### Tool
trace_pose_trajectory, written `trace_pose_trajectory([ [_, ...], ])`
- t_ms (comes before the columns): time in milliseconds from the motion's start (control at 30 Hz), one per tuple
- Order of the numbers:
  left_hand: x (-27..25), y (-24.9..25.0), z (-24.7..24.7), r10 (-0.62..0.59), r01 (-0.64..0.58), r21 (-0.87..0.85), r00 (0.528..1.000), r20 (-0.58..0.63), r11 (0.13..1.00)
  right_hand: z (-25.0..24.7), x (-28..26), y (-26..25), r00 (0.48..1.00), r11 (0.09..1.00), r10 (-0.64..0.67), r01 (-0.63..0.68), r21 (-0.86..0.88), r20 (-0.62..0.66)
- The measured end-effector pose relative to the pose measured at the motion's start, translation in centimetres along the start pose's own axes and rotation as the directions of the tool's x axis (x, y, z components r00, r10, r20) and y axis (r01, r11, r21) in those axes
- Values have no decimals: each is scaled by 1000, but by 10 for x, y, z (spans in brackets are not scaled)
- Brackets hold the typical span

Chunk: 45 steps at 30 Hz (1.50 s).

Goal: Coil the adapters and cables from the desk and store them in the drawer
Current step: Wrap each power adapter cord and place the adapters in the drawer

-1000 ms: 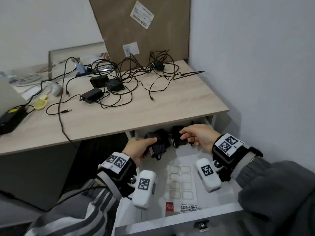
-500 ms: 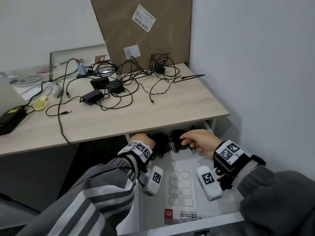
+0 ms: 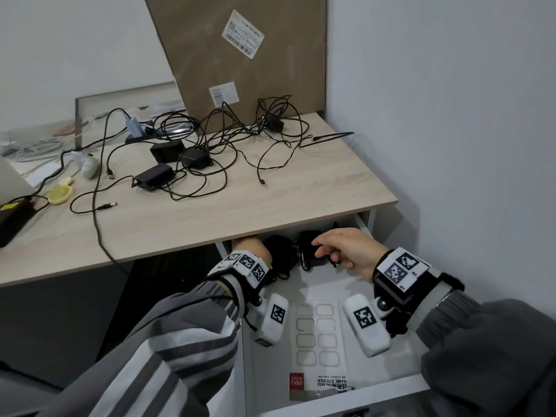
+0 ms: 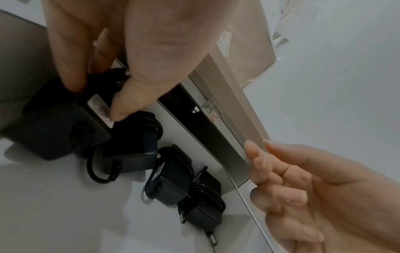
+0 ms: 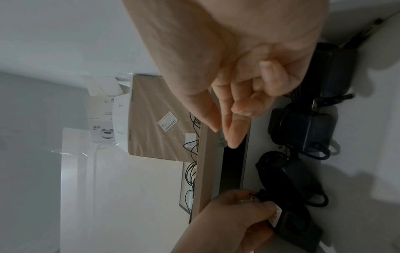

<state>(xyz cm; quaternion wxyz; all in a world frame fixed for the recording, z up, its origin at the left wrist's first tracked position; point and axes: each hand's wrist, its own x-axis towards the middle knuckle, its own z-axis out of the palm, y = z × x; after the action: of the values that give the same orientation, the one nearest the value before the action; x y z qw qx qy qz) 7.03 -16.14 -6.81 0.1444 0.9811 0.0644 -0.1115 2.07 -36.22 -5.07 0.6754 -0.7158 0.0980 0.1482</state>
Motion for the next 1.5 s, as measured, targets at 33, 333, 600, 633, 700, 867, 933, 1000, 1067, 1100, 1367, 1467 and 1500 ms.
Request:
trace_pose_trajectory([
  [33, -1, -1, 1, 1, -1, -8, 1000, -16, 1000, 0, 0, 0, 1000, 1000, -1, 1, 1, 0],
  [333, 4, -2, -1, 15, -13, -52, 999, 31, 999, 0, -2, -1, 1000, 1000, -7, 7, -4, 6],
  [600, 0, -6, -4, 50, -42, -139, 997, 53, 989, -3, 0, 1, 1000, 1000, 1, -1, -5, 4],
  [633, -1, -6, -6, 61, -49, -157, 996, 69, 986, -3, -1, 0, 1000, 1000, -2, 2, -7, 4],
  [700, -6, -6, -12, 90, -76, -161, 993, 82, 984, -3, -1, 0, 1000, 1000, -7, 7, -7, 2],
  [867, -20, -14, -30, 155, -137, -188, 984, 84, 973, -3, -2, 1, 1000, 1000, 2, -1, 13, -30],
  [933, -28, -17, -38, 170, -153, -201, 983, 74, 968, -4, -3, 1, 999, 1000, 9, -9, 3, -42],
  [1000, -34, -21, -46, 171, -156, -233, 984, 47, 960, -4, -4, 1, 999, 1000, 12, -12, -9, -49],
  [1067, -39, -25, -53, 148, -137, -287, 989, 16, 948, -4, -6, 2, 999, 1000, 8, -9, -25, -53],
  [1100, -40, -27, -57, 136, -129, -323, 991, 0, 938, -4, -7, 2, 998, 1000, 4, -6, -28, -55],
  [1367, -35, -1, -78, 224, -240, -603, 969, -102, 761, -4, -4, -5, 993, 997, -70, 73, 27, -92],
  [1467, -28, 13, -79, 224, -281, -643, 960, -171, 713, -4, -4, -10, 987, 989, -113, 123, 84, -115],
  [1500, -25, 15, -81, 218, -288, -651, 958, -187, 702, -4, -4, -13, 985, 985, -122, 135, 104, -125],
])
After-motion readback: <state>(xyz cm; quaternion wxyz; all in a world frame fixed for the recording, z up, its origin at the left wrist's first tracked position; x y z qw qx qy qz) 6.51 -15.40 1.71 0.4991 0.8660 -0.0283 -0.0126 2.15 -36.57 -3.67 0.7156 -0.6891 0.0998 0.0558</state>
